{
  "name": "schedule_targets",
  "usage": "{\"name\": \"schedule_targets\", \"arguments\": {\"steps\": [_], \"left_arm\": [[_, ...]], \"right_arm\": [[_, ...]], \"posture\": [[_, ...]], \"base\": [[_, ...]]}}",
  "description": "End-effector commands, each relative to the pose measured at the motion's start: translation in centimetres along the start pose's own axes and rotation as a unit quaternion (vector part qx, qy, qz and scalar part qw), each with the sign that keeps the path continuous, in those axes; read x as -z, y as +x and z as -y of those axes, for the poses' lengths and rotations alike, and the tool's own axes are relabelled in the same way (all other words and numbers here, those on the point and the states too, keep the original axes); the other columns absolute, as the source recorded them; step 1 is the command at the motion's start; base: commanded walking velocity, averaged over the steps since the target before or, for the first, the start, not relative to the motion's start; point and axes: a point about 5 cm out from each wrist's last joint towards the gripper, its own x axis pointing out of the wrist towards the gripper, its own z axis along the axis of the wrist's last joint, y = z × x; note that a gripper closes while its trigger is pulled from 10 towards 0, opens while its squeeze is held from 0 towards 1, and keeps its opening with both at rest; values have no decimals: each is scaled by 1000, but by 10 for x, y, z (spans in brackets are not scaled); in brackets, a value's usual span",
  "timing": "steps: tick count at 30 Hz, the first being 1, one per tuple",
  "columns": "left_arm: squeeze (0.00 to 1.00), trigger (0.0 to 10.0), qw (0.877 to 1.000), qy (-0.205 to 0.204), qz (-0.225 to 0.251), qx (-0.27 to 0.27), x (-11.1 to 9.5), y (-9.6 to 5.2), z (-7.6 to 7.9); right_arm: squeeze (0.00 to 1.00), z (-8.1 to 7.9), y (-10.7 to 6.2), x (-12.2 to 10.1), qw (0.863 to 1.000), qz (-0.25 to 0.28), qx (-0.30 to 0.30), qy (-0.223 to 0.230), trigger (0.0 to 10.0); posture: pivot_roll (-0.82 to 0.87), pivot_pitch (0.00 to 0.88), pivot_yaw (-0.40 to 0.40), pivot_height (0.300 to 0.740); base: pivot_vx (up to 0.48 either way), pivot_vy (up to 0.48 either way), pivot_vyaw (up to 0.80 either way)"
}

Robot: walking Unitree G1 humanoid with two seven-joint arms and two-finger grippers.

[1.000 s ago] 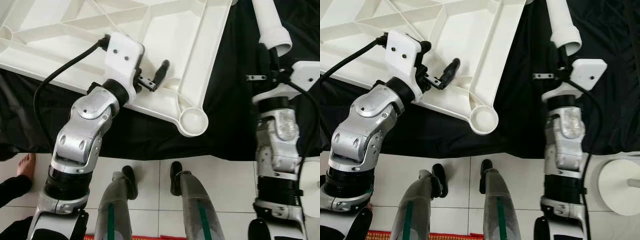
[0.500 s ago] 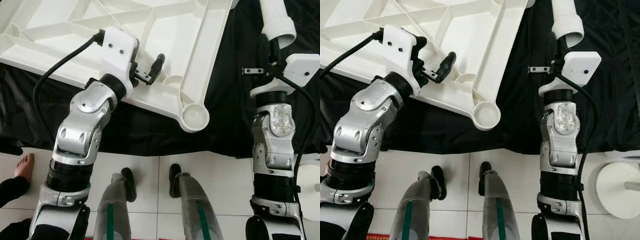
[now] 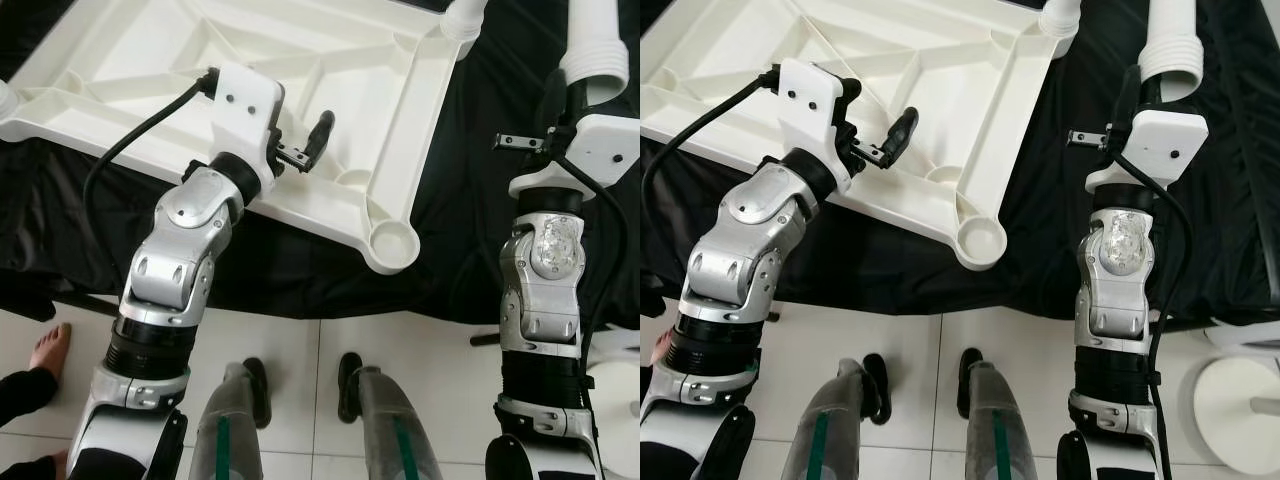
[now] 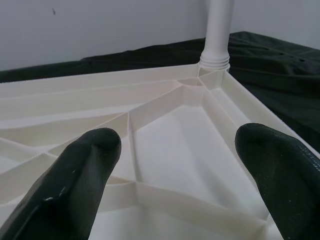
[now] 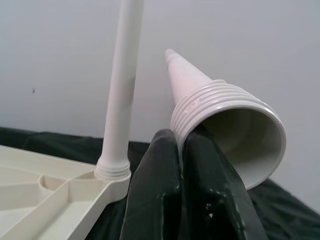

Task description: Building children table

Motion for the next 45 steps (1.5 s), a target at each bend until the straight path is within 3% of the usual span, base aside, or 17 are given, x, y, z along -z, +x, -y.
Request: {"name": "schedule_targets", "arguments": {"steps": [1, 11, 16, 20, 23, 26, 30, 33, 44, 45], "left_arm": [[0, 10000, 1000, 4, 5, 18, 2, 3, 5], [0, 10000, 999, 6, 33, 24, -6, 13, 4], [0, 10000, 998, 5, 48, 27, -13, 20, 1], [0, 10000, 998, 9, 50, 27, -14, 21, 0], [0, 10000, 999, 5, 50, 21, -13, 20, -1], [0, 10000, 999, 2, 49, 14, -11, 19, -2], [0, 10000, 999, -4, 47, -16, -8, 12, -7], [0, 10000, 998, -12, 53, -36, -9, 10, -12], [0, 10000, 997, -24, 42, -55, -4, 7, -21], [0, 10000, 996, -50, 28, -61, 2, 5, -28]], "right_arm": [[0, 3, -3, -8, 999, 27, 18, -8, 10000], [0, 1, 9, -24, 996, 80, 27, -14, 10000], [0, -6, 33, -45, 989, 145, 17, 6, 10000], [0, -8, 39, -50, 987, 160, 12, 14, 10000], [0, -21, 52, -61, 981, 187, -25, 41, 10000], [0, -32, 55, -62, 978, 188, -64, 60, 10000], [0, -60, 49, -41, 967, 129, -179, 127, 10000], [0, -70, 44, -30, 954, 96, -236, 160, 10000], [0, -71, 49, -27, 943, 90, -255, 193, 10000], [0, -70, 50, -26, 940, 87, -261, 201, 10000]], "posture": [[57, 119, -10, 740], [39, 65, -2, 740], [34, 45, 6, 740], [39, 41, 3, 740], [51, 47, -11, 740], [69, 52, -27, 740], [106, 48, -64, 740], [119, 41, -80, 740], [140, 22, -87, 740], [142, 18, -81, 740]], "base": [[0, 0, 0], [0, 0, 0], [0, 0, 0], [0, 0, 0], [0, 0, 0], [0, 0, 0], [0, 0, 0], [0, 0, 0], [0, 0, 0], [0, 0, 0]]}}
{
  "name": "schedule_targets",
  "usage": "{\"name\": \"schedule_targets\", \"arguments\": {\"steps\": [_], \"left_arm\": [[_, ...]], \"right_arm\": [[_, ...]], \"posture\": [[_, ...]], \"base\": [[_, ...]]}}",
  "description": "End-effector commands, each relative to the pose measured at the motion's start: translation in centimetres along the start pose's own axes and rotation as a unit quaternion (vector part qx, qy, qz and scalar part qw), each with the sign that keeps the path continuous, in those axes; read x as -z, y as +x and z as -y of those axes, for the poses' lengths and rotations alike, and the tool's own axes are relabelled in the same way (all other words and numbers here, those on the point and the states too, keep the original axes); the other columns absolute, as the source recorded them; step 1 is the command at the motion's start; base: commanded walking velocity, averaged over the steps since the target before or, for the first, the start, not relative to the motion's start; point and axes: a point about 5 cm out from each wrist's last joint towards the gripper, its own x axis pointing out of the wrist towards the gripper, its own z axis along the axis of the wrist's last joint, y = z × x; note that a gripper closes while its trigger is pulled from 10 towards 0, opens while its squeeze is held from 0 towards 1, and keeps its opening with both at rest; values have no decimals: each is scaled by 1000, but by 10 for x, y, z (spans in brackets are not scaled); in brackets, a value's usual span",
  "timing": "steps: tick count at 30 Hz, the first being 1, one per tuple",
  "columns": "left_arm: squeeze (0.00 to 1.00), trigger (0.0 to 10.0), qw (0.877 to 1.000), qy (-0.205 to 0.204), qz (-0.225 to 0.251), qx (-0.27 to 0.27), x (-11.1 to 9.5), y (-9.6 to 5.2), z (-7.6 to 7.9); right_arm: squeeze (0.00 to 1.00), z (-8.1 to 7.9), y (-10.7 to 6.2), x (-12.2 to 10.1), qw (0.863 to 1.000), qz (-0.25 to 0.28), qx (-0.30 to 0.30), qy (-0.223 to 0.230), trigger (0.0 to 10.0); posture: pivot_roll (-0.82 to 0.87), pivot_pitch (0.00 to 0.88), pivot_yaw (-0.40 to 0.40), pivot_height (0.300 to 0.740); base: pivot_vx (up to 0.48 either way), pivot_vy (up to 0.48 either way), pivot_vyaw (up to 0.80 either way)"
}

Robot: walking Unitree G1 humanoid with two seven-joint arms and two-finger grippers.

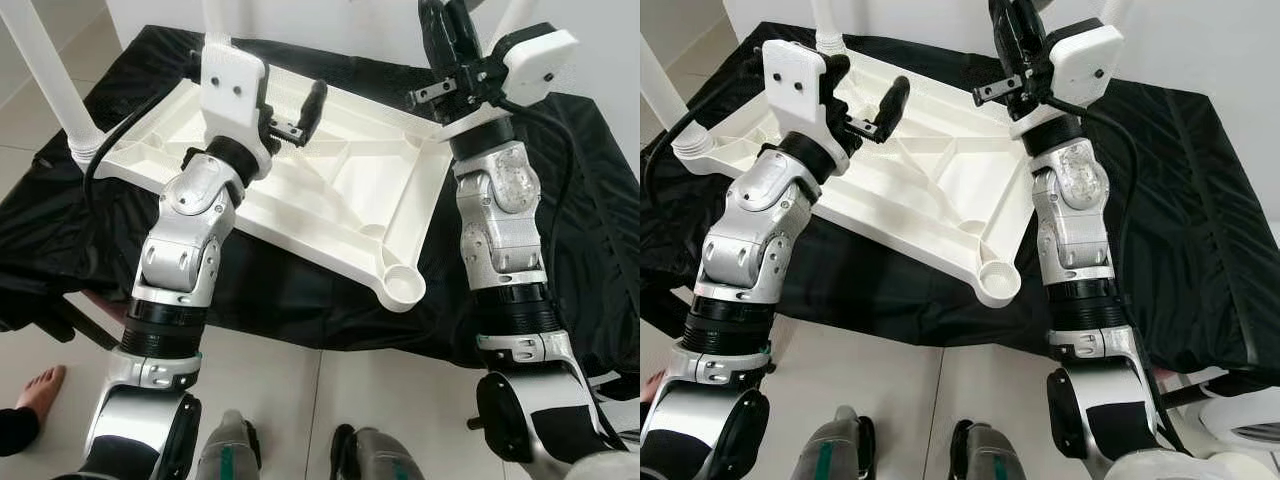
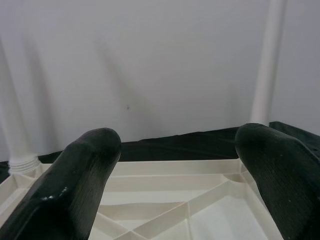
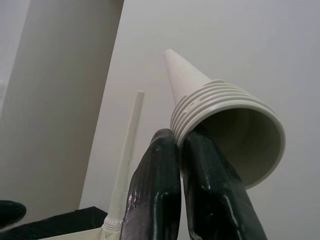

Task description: Building children table

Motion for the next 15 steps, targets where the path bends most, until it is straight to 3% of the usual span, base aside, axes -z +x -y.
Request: {"name": "schedule_targets", "arguments": {"steps": [1, 2, 4, 5, 7, 10, 12, 15], "left_arm": [[0, 10000, 998, -55, -29, -24, 13, -4, -13], [0, 10000, 998, -55, -29, -24, 13, -4, -13], [0, 10000, 993, -108, -45, -26, 20, -7, -22], [0, 10000, 993, -108, -45, -26, 20, -7, -22], [0, 10000, 988, -148, -52, -8, 22, -6, -23], [0, 10000, 985, -162, -53, 1, 23, -5, -22], [0, 10000, 979, -196, -56, 24, 22, 0, -19], [0, 10000, 974, -213, -59, 39, 22, 5, -16]], "right_arm": [[0, 7, 1, -4, 1000, 8, -1, 12, 10000], [0, 7, 1, -4, 1000, 8, -1, 12, 10000], [0, 12, -3, -1, 1000, 3, -6, 26, 10000], [0, 12, -3, -1, 1000, 3, -6, 26, 10000], [0, 18, -12, 3, 999, -9, 2, 35, 10000], [0, 19, -15, 5, 999, -14, 5, 39, 10000], [0, 25, -33, 11, 996, -32, 23, 83, 10000], [0, 31, -45, 11, 993, -37, 40, 101, 10000]], "posture": [[140, 15, -75, 740], [140, 15, -75, 740], [137, 14, -68, 740], [137, 14, -68, 740], [131, 16, -60, 740], [130, 15, -59, 740], [122, 14, -50, 740], [112, 14, -41, 740]], "base": [[0, 0, 0], [0, 0, 0], [0, 0, 0], [0, 0, 0], [0, 0, 0], [0, 0, 0], [0, 0, 0], [0, 0, 0]]}}
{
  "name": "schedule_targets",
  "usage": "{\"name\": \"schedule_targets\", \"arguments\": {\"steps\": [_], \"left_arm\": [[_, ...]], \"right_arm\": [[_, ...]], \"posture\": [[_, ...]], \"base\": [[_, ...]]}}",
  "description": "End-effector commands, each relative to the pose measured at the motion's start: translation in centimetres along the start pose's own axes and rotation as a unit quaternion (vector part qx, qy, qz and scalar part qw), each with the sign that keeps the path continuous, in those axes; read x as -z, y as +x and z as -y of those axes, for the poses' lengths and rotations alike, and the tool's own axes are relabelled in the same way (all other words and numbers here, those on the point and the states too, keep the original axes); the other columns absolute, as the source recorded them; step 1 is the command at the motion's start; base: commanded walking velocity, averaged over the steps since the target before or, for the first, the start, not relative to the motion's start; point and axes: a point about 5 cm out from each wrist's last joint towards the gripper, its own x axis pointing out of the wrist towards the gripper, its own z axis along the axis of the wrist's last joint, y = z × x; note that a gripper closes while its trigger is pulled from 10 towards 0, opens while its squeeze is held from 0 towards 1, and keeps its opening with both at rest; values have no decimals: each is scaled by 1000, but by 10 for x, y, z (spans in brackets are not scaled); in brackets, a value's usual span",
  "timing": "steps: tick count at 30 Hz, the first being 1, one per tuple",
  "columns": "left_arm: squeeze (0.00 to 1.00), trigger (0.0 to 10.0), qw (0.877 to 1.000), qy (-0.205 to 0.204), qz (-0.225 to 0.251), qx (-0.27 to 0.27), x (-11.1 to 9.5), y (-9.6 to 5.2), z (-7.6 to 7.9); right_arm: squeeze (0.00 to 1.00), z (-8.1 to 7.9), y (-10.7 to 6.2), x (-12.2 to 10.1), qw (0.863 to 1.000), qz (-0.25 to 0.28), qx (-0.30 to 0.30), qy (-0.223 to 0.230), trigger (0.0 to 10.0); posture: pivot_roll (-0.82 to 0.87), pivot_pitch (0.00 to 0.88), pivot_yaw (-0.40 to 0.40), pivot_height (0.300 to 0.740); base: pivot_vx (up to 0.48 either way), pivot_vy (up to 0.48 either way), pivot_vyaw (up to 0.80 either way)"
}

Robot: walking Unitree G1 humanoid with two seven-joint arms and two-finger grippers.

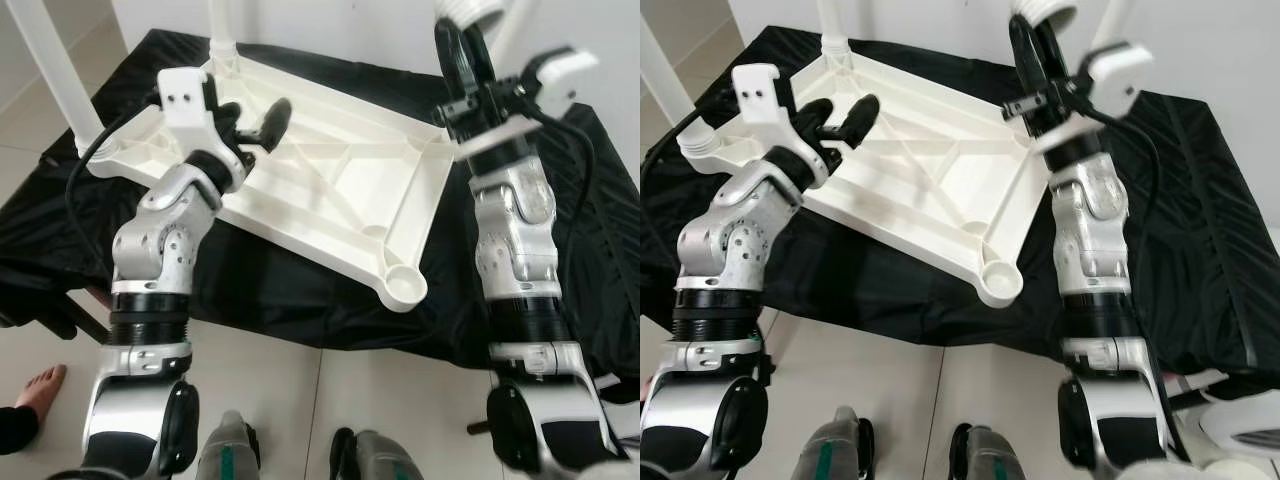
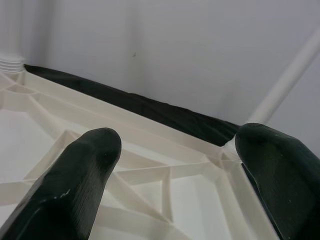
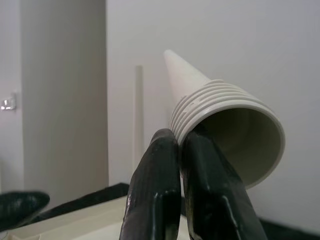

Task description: Building children table

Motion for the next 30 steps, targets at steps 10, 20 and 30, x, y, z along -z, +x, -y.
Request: {"name": "schedule_targets", "arguments": {"steps": [10, 20, 30], "left_arm": [[0, 10000, 994, -45, -11, 101, -2, 18, 23], [0, 10000, 984, -120, -22, 128, -8, 34, 34], [275, 10000, 973, -182, -15, 142, -11, 40, 40]], "right_arm": [[0, 8, -14, -12, 999, 24, 15, 32, 10000], [0, -8, -26, 5, 997, -25, -42, 56, 10000], [0, -24, -39, 19, 990, -67, -81, 90, 10000]], "posture": [[87, 12, -11, 740], [84, 20, -9, 740], [83, 19, -9, 740]], "base": [[0, 0, 0], [0, 0, 0], [0, 0, 0]]}}
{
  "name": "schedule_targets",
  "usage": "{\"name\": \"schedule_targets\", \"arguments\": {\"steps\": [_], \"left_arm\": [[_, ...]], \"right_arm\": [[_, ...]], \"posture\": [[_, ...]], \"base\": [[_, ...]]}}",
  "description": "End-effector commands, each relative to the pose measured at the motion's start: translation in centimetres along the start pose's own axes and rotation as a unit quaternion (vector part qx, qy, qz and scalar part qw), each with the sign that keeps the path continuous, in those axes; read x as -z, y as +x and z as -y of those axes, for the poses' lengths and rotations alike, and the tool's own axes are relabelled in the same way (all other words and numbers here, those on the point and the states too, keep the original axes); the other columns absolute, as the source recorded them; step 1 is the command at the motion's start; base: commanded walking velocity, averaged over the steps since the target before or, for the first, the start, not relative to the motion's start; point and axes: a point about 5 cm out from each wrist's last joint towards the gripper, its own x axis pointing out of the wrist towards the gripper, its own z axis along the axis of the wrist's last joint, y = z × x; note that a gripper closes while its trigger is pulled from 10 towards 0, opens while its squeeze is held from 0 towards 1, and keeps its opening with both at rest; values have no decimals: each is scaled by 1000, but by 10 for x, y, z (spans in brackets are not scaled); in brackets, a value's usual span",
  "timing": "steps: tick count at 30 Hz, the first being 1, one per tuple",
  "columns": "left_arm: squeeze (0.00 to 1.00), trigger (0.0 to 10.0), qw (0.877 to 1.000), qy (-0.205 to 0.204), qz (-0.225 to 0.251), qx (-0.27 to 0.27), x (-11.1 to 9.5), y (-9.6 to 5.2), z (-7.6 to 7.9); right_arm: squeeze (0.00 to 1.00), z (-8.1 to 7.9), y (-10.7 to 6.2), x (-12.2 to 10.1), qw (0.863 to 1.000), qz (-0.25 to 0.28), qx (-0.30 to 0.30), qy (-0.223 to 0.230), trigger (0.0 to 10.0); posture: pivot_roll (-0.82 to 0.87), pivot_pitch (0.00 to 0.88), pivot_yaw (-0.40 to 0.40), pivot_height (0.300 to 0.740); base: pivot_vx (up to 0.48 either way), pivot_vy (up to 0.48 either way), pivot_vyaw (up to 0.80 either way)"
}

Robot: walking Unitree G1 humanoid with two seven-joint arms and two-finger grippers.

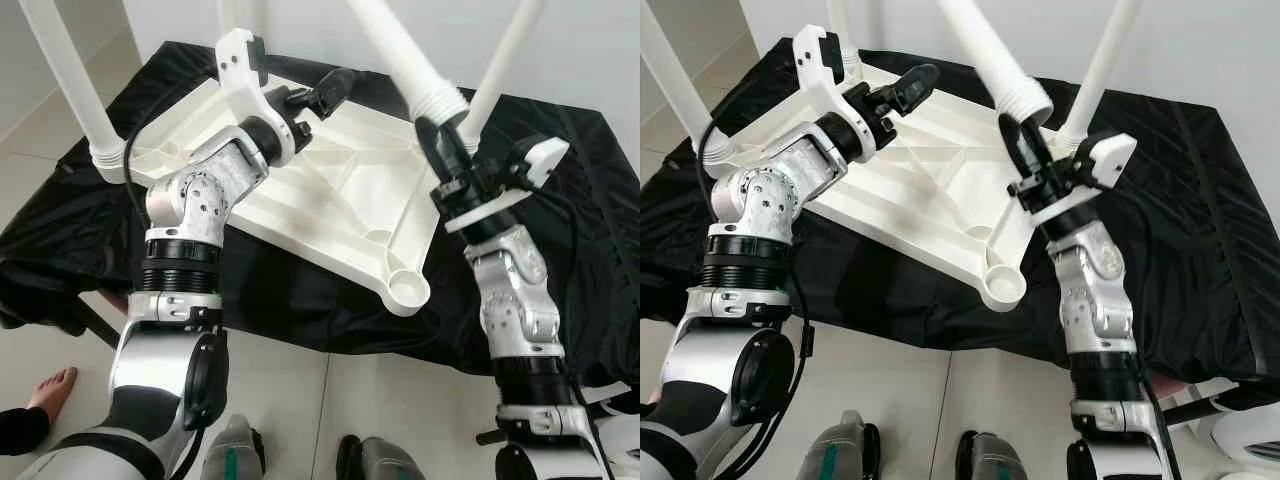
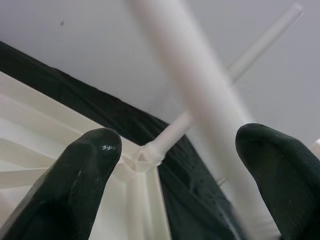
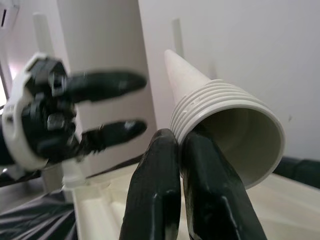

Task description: Building children table

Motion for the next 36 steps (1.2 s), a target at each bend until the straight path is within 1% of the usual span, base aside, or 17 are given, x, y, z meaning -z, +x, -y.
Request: {"name": "schedule_targets", "arguments": {"steps": [1, 2, 3, 4, 11, 12, 19, 21, 22, 23, 25, 29, 30, 32, 34, 35, 36], "left_arm": [[490, 10000, 998, -9, -3, 56, -3, 5, 10], [490, 10000, 998, -9, -3, 56, -3, 5, 10], [541, 10000, 998, -21, 0, 59, -5, 7, 10], [1000, 10000, 998, -30, 2, 59, -6, 9, 10], [1000, 10000, 996, -57, 3, 61, -8, 15, 10], [0, 10000, 996, -69, 2, 53, -8, 19, 7], [0, 10000, 996, -86, 3, 37, -8, 24, 3], [0, 10000, 995, -101, 5, 5, -9, 28, -6], [0, 10000, 995, -101, 5, 5, -9, 28, -6], [0, 10000, 994, -108, 11, -10, -12, 29, -9], [0, 10000, 994, -108, 11, -10, -12, 29, -9], [0, 10000, 993, -116, 25, -26, -20, 31, -13], [0, 10000, 992, -117, 32, -34, -26, 31, -15], [0, 10000, 992, -117, 32, -34, -26, 31, -15], [0, 10000, 991, -120, 46, -48, -36, 31, -20], [0, 9176, 989, -126, 51, -53, -39, 31, -22], [0, 9176, 989, -126, 51, -53, -39, 31, -22]], "right_arm": [[0, -4, 1, -4, 1000, 11, -14, 6, 10000], [0, -4, 1, -4, 1000, 11, -14, 6, 10000], [0, -6, 0, -2, 1000, 7, -18, 9, 10000], [0, -8, -1, 0, 1000, 5, -21, 13, 10000], [0, -10, -3, 2, 1000, 0, -26, 17, 10000], [0, -11, -4, 2, 999, -2, -29, 18, 10000], [0, -14, -6, 2, 999, -6, -36, 20, 10000], [0, -17, -7, 2, 999, -8, -45, 19, 10000], [0, -17, -7, 2, 999, -8, -45, 19, 10000], [0, -18, -8, 2, 999, -10, -50, 18, 10000], [0, -18, -8, 2, 999, -10, -50, 18, 10000], [0, -20, -10, 4, 998, -17, -58, 19, 10000], [0, -21, -12, 5, 998, -21, -62, 20, 10000], [0, -21, -12, 5, 998, -21, -62, 20, 10000], [0, -22, -14, 6, 997, -27, -65, 21, 10000], [0, -23, -15, 7, 997, -30, -65, 20, 10000], [0, -23, -15, 7, 997, -30, -65, 20, 10000]], "posture": [[81, 17, -7, 740], [81, 17, -7, 740], [79, 17, -5, 740], [76, 18, -2, 740], [71, 19, 3, 740], [67, 22, 6, 740], [64, 25, 10, 740], [62, 26, 12, 740], [62, 26, 12, 740], [60, 29, 14, 740], [60, 29, 14, 740], [62, 35, 16, 740], [64, 40, 16, 740], [64, 40, 16, 740], [63, 44, 20, 740], [63, 44, 21, 740], [63, 44, 21, 740]], "base": [[0, 0, 0], [0, 0, 0], [0, 0, 0], [0, 0, 0], [0, 0, 0], [0, 0, 0], [0, 0, 0], [0, 0, 0], [0, 0, 0], [0, 0, 0], [0, 0, 0], [0, 0, 0], [0, 0, 0], [0, 0, 0], [0, 0, 0], [0, 0, 0], [0, 0, 0]]}}
